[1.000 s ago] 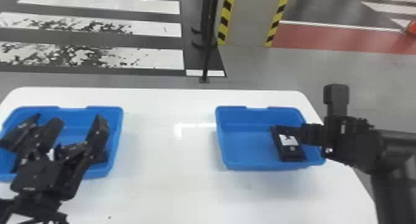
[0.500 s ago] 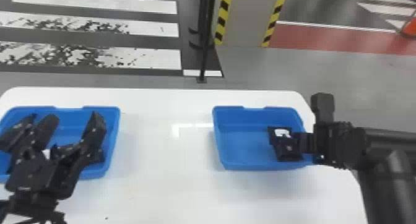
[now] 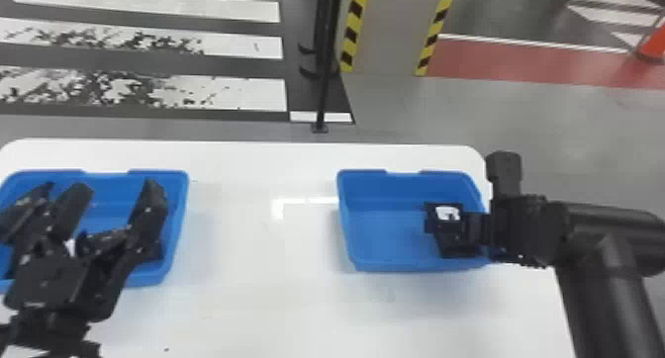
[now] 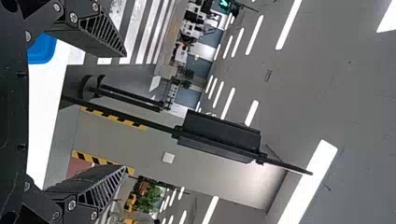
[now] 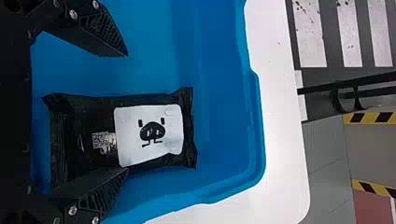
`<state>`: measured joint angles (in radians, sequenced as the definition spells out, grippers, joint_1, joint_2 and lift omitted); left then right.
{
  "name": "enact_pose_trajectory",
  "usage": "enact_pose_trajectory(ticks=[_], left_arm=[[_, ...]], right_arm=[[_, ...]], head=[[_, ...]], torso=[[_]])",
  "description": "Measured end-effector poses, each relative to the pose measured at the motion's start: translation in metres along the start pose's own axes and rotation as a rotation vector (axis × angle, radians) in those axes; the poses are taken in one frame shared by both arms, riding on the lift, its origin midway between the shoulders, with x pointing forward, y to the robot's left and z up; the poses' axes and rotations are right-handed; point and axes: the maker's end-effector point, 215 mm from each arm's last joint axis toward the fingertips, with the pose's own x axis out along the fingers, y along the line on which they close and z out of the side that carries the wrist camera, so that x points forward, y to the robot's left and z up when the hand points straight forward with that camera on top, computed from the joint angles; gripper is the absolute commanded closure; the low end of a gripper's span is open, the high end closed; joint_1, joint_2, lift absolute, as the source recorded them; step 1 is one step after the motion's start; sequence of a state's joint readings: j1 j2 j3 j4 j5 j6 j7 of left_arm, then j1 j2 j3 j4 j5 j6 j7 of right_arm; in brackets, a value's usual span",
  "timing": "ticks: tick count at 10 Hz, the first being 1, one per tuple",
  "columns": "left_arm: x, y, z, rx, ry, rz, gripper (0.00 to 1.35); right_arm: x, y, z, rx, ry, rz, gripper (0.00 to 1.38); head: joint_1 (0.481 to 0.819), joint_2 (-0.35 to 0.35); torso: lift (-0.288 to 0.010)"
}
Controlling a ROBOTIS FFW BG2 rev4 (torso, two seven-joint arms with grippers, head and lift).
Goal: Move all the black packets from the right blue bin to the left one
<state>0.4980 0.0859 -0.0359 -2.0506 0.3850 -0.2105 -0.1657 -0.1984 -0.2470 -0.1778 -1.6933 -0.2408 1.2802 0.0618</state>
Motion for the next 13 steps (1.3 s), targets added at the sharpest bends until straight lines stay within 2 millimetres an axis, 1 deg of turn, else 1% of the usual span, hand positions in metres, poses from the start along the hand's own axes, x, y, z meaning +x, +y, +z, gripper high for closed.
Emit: enact_pose_trajectory(ticks=[2,4,5,7,9,10,11,12,13], left_arm=[[-0.001,0.001,0.0,-0.002,-0.001,0.002,0.2],[-0.002,0.002,0.0,-0.002,-0.002,0.004,0.2],[-0.002,0.002,0.001,-0.002,-0.004,0.005,0.2],[-0.003,0.003,0.001,0.0,-0.005,0.007,0.2],[-0.005,0.006,-0.001,0.0,-0.001,0.013,0.2],[-0.006,0.007,-0.001,-0.001,0.0,0.017,0.2],[-0.006,0.008,-0.002,-0.002,0.002,0.019,0.2],[-0.006,0.008,-0.002,-0.003,0.0,0.02,0.2],[-0.007,0.009,0.0,-0.003,-0.007,0.021,0.19]], right_arm=[[0.0,-0.003,-0.01,0.0,0.025,-0.013,0.22],[-0.001,-0.008,-0.016,-0.003,0.042,-0.037,0.23],[-0.001,-0.01,-0.016,-0.003,0.04,-0.042,0.31],[0.003,-0.013,-0.012,0.001,0.028,-0.047,0.63],[0.009,-0.014,-0.006,0.015,0.005,-0.032,1.06],[0.01,-0.014,-0.004,0.024,-0.008,-0.023,1.08],[0.01,-0.013,-0.003,0.028,-0.02,-0.017,1.13],[0.01,-0.013,-0.002,0.029,-0.031,-0.014,1.14],[0.008,-0.007,0.002,0.029,-0.069,0.01,1.14]], head=[[0.695,-0.184],[0.695,-0.19],[0.695,-0.192],[0.695,-0.193],[0.695,-0.193],[0.695,-0.19],[0.695,-0.188],[0.695,-0.188],[0.695,-0.185]], torso=[[-0.14],[-0.14],[-0.14],[-0.14],[-0.14],[-0.14],[-0.14],[-0.14],[-0.14]])
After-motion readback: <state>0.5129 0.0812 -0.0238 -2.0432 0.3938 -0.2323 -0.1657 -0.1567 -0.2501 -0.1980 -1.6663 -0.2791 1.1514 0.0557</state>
